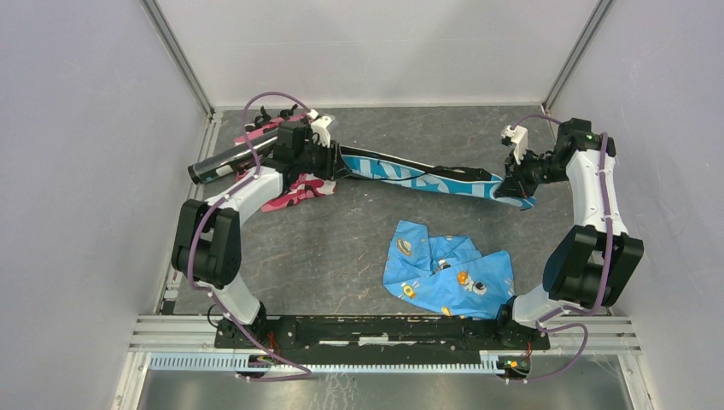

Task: Pack up the badminton gear
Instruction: Adjust the racket bag at the center of the board.

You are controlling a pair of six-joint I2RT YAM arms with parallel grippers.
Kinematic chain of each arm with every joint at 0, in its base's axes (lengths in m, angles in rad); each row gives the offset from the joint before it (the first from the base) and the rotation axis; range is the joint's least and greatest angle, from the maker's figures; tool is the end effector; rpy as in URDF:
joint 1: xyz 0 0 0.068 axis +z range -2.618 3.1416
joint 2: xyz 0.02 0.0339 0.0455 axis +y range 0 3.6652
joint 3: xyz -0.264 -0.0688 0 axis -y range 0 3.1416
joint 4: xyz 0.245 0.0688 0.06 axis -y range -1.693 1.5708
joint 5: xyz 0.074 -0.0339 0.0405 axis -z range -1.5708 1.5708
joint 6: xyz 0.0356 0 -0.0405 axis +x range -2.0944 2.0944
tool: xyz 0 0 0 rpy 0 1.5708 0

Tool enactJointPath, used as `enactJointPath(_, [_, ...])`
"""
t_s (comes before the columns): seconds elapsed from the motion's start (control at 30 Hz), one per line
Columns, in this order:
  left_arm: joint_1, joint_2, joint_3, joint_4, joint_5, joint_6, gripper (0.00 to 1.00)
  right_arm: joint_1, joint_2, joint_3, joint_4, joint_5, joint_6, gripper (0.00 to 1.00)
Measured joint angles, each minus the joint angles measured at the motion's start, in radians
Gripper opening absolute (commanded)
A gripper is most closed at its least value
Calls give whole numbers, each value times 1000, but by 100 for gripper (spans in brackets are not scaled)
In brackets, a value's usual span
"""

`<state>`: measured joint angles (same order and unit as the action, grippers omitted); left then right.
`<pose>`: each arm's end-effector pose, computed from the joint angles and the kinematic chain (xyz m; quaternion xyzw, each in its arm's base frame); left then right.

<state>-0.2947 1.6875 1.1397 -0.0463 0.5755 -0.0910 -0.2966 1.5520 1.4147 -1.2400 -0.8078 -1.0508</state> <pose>0.3553 -0.1281 0.2412 0.2186 0.8289 -0.3322 0.3935 0.2800 -0.0587 0.3066 -0.3723 0.8369 0.2503 0.3135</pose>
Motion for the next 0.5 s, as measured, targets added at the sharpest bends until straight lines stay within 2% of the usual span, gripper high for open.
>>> enactJointPath(0.07, [-5, -2, -10, 22, 31, 2, 53, 0, 0, 6, 0, 3, 2, 5])
enactJointPath(0.2, [-12, -36, -17, 47, 77, 60, 64, 0, 0, 34, -4, 22, 8, 4])
enactJointPath(0.27, [-15, -67, -16, 44, 87, 138, 72, 0, 0, 48, -6, 28, 11, 4])
enactJointPath(0.33, [-15, -100, -3, 25, 89, 236, 84, 0, 0, 60, -9, 34, 15, 4])
enactJointPath(0.4, [-16, -116, 24, 7, 89, 337, 91, 0, 1, 68, -11, 40, 16, 4])
enactJointPath(0.5, [-18, -112, 85, -34, 82, 486, 94, 0, 1, 70, -12, 47, 17, 4])
